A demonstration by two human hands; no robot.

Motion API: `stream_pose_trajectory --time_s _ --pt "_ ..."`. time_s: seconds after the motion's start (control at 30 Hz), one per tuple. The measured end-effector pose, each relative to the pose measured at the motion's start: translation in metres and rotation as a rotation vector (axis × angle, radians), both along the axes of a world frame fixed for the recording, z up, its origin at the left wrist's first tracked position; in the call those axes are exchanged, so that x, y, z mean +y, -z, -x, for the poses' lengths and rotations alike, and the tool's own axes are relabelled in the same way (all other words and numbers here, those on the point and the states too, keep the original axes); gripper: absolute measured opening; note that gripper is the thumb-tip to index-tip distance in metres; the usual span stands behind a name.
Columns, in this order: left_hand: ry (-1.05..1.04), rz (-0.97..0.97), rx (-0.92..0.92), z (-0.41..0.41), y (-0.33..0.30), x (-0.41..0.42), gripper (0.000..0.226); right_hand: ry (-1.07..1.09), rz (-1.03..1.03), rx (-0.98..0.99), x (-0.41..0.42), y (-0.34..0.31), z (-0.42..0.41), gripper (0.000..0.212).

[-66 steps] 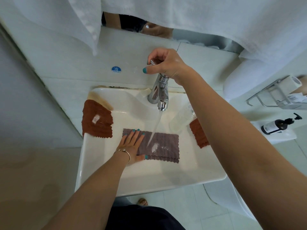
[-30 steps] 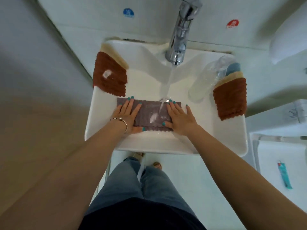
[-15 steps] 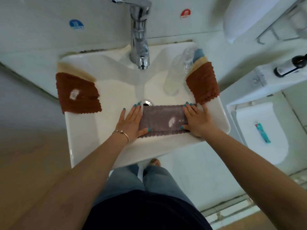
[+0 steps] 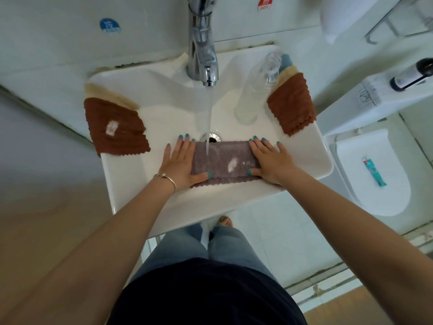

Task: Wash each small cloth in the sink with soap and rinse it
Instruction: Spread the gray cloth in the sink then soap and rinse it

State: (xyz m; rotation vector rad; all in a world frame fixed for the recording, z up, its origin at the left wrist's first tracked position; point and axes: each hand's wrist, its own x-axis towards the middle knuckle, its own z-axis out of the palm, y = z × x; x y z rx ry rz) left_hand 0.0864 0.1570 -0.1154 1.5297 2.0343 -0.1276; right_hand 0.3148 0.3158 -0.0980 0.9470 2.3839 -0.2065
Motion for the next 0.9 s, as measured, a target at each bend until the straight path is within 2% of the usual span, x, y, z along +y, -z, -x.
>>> stream_pose_trajectory --time_s 0.1,0.23,0.37,0.43,0.53,0.67,0.9 --pt "0.036 -0.042 -0.029 -0.024 0.005 0.004 0.106 0.057 0.004 0.011 -0.002 -0.001 -0.003 0.093" --pt "0.022 -0.026 0.083 -0.015 0.009 -0.006 0.108 0.066 0.033 0.038 -0.004 0.000 0.009 0.093" --pt "-0.115 0.075 0.122 0.001 0.002 -0.012 0.112 0.039 0.091 0.116 -0.018 0.007 0.042 0.094" --pt "-0.201 -0.004 0.033 -0.007 0.001 -0.005 0.107 0.057 0.118 0.141 -0.022 0.009 0.054 0.096" --pt "-0.139 -0.089 0.042 -0.019 0.008 0.000 0.097 0.068 0.133 0.157 -0.020 0.010 0.055 0.097" --pt "-0.149 -0.003 0.145 -0.008 0.013 -0.010 0.098 -0.012 0.125 0.152 -0.019 0.010 0.057 0.096" --pt "-0.332 0.153 0.262 -0.004 0.002 -0.037 0.100 -0.270 0.120 0.097 -0.023 0.013 0.105 0.092"
